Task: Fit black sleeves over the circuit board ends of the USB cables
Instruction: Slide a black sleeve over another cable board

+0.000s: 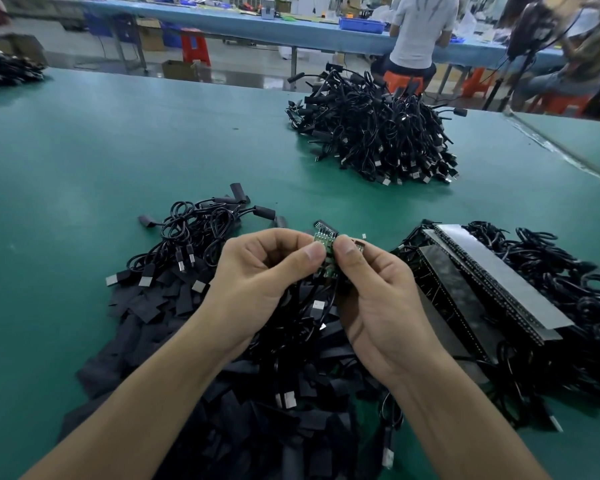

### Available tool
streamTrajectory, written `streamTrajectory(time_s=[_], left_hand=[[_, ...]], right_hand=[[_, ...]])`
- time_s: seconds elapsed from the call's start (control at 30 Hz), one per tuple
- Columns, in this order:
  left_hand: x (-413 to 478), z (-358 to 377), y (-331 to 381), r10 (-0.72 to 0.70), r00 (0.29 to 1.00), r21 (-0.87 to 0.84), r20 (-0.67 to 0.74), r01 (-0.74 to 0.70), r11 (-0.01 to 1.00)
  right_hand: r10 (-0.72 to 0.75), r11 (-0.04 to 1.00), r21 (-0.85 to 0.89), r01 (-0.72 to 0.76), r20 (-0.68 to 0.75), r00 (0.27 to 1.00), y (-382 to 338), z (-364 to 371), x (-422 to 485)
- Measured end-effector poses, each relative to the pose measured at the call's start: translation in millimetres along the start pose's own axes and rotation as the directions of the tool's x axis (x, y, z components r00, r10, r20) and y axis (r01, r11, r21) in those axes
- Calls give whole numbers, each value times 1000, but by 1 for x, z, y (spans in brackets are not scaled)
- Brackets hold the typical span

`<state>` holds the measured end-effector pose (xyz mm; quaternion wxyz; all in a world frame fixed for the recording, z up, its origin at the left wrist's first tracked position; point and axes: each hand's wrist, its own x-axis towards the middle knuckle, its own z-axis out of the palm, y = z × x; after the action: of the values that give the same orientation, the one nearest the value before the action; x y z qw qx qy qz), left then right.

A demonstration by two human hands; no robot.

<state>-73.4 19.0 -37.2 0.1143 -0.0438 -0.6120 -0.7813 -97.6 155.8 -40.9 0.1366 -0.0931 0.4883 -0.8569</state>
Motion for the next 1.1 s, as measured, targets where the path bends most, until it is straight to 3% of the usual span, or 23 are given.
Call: streamTrajectory(time_s=[0.4, 0.67, 1.1], left_hand=[[0, -2, -7, 15, 1000, -6, 12, -15, 1000], [4, -6, -10, 20, 999, 135, 37, -24, 991], [1, 0, -4, 31, 999, 69, -30, -29, 997]], right_hand=[[55, 998, -13, -55, -21, 998, 4, -1, 0], [-137, 937, -332, 107, -68, 988, 9, -3, 1], [-61, 983, -172, 59, -6, 998, 4, 6, -3]])
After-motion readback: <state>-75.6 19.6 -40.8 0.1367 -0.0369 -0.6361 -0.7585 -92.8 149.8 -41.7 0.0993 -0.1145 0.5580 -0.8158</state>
